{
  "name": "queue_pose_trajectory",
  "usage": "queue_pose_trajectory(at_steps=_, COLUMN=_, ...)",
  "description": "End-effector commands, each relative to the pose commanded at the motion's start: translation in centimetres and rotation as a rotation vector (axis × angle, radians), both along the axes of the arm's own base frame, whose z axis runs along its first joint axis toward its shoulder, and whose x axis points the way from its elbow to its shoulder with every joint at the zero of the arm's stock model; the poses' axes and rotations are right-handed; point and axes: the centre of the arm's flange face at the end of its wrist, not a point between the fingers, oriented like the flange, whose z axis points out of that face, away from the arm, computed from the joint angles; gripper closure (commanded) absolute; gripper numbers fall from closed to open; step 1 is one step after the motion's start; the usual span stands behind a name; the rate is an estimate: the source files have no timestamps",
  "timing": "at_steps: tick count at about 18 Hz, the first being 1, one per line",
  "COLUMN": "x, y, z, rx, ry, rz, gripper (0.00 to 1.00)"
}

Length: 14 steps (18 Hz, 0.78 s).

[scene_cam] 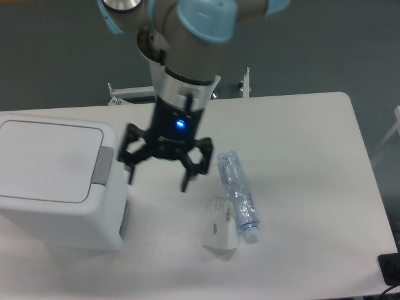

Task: Open the trash can
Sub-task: 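Move the open gripper over to the lid of the white trash can, then lower the gripper finger onto the lid's edge to press it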

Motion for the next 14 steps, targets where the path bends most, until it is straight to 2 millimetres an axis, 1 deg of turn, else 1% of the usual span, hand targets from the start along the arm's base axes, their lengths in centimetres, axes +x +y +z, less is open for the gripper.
queue_pose_trajectory(at_steps=2, x=0.7, y=-0.8, z=-0.4, rx=-0.007, ry=0.004, rz=-0.004, gripper=0.00)
queue_pose_trajectory(at_steps=4, x=1.2, y=-0.9, z=-1.0, rx=-0.017, ry=0.003, rz=-0.008, gripper=0.00)
queue_pose_trajectory(at_steps=6, x=1.5, y=-0.5, z=-1.4, rx=-0.023, ry=0.001, rz=-0.020, gripper=0.00)
queue_pose_trajectory(at_steps=9, x=1.2, y=-0.1, z=-2.2, rx=-0.032, ry=-0.003, rz=-0.028, gripper=0.00)
queue_pose_trajectory(at_steps=14, x=1.2, y=0.7, z=-3.6, rx=-0.041, ry=-0.011, rz=-0.037, gripper=0.00)
